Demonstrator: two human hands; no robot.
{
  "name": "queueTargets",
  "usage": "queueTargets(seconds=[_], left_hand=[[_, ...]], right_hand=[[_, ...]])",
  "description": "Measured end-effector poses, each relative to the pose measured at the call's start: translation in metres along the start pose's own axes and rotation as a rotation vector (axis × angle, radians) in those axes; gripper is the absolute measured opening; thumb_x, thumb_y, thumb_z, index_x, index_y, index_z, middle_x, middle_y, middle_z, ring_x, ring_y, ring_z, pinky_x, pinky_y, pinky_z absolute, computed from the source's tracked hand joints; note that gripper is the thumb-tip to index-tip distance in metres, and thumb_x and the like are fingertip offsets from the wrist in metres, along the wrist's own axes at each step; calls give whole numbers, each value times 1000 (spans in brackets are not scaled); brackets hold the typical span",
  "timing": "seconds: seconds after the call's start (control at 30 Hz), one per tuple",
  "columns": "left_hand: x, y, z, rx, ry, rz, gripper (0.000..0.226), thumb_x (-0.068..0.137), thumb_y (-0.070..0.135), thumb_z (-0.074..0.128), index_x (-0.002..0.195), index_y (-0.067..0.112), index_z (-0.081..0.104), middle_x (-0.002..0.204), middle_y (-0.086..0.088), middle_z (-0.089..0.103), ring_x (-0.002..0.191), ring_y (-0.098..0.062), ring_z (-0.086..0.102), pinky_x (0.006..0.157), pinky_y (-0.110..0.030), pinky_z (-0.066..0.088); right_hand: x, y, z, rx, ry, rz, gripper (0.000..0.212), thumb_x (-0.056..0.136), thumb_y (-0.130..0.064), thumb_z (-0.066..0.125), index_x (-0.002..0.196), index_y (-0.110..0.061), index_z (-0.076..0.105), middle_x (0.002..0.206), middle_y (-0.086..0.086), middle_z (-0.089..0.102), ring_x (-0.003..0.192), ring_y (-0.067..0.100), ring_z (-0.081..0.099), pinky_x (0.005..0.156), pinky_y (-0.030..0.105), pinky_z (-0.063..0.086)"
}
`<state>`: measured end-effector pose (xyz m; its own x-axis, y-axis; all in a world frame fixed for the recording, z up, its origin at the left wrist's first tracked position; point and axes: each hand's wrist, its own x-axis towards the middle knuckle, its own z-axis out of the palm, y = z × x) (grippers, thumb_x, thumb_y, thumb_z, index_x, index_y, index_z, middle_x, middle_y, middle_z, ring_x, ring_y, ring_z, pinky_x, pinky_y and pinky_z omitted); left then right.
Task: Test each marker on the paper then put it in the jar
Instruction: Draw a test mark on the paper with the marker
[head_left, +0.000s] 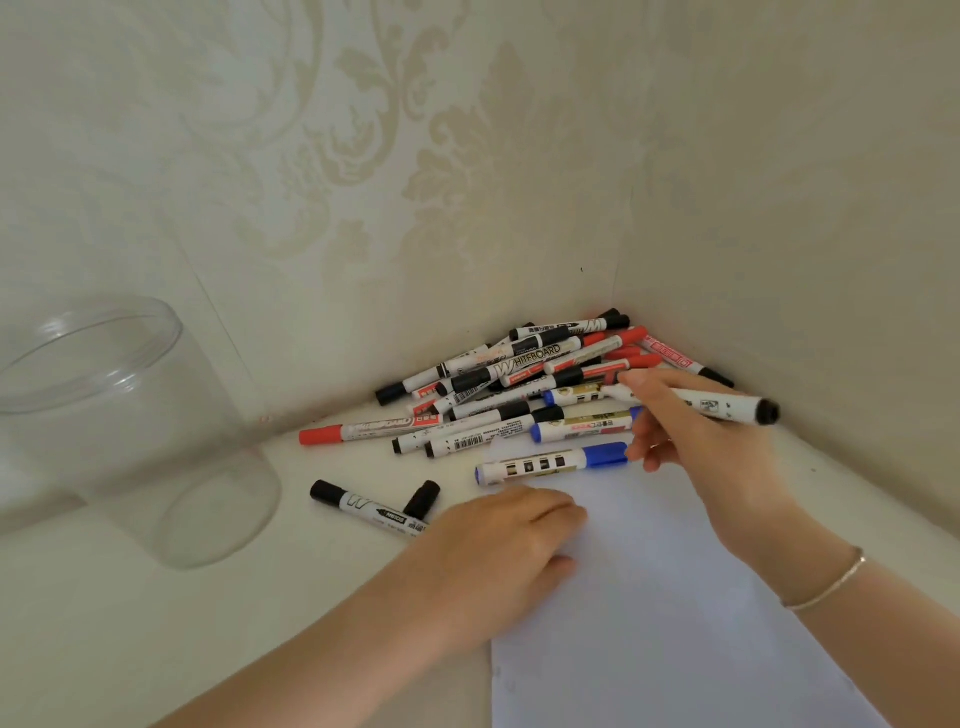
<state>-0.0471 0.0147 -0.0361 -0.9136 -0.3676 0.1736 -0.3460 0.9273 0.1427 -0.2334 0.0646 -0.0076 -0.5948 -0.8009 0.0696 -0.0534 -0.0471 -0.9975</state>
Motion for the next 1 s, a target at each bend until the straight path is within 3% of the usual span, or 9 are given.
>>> queueTargets(seconds=[0.07, 0.1, 0.27, 0.4, 0.67, 0.73, 0.83, 0.93, 1.0], left_hand=[[5, 0, 0, -16, -74, -78, 51, 96, 45, 39, 140, 18, 41, 147, 6, 39, 133, -12, 38, 105, -22, 33], [6, -3, -1, -21, -111, -114, 61, 96, 50, 41, 146, 19, 29, 154, 6, 24, 139, -11, 24, 111, -22, 21], [13, -12, -11, -33, -203, -151, 74, 90, 62, 44, 148, 23, 21, 156, 9, 14, 138, -5, 13, 108, -17, 9], [13, -13, -11, -53, -242, -180, 78, 85, 66, 48, 148, 30, 20, 159, 6, -1, 142, -7, 4, 112, -21, 5], [15, -23, -16, -143, -355, -212, 84, 77, 73, 54, 146, 46, 15, 160, 9, -8, 144, -4, -12, 106, -20, -16], [17, -28, -21, -143, -392, -209, 87, 75, 72, 59, 146, 47, 15, 160, 12, -7, 144, -3, -13, 105, -21, -17], [20, -31, -25, -129, -418, -190, 91, 71, 70, 64, 146, 49, 17, 160, 14, -4, 144, -2, -11, 106, -22, -15], [19, -31, -26, -142, -411, -193, 92, 69, 69, 67, 145, 50, 18, 159, 16, -2, 143, -1, -8, 105, -21, -13], [17, -29, -26, -141, -401, -182, 95, 69, 69, 67, 146, 46, 16, 159, 16, -2, 143, 0, -7, 105, -19, -13]], right_hand=[[0, 2, 2, -10, -43, -47, 15, 92, -23, 60, 104, -22, 68, 71, 5, 72, 53, 24, 66, 51, 31, 56], [-1, 4, 3, -50, -77, -76, 17, 93, -22, 57, 108, -25, 66, 73, 6, 73, 55, 25, 68, 55, 33, 58], [9, 23, 0, -833, -390, -337, 38, 91, -13, 57, 121, -37, 50, 89, -7, 69, 78, 13, 65, 74, 34, 54], [24, 30, 8, -996, -534, -392, 63, 81, -1, 56, 133, -34, 40, 111, 1, 59, 94, 22, 58, 78, 42, 51], [53, 25, 14, -1052, -503, -447, 64, 81, -4, 56, 134, -34, 39, 119, -6, 55, 99, 15, 54, 85, 38, 50], [60, 21, 17, -1116, -484, -471, 59, 85, -6, 56, 135, -31, 39, 114, -7, 53, 87, 11, 48, 79, 34, 49], [73, 17, 21, -1174, -472, -542, 55, 85, -6, 56, 133, -25, 39, 114, 1, 53, 88, 15, 47, 75, 35, 49], [90, 17, 19, -1188, -426, -547, 49, 87, -12, 55, 133, -22, 40, 104, 2, 55, 97, 21, 49, 86, 39, 47], [98, 18, 16, -1168, -358, -525, 49, 85, -9, 56, 131, -22, 44, 94, 1, 56, 91, 20, 53, 88, 36, 46]])
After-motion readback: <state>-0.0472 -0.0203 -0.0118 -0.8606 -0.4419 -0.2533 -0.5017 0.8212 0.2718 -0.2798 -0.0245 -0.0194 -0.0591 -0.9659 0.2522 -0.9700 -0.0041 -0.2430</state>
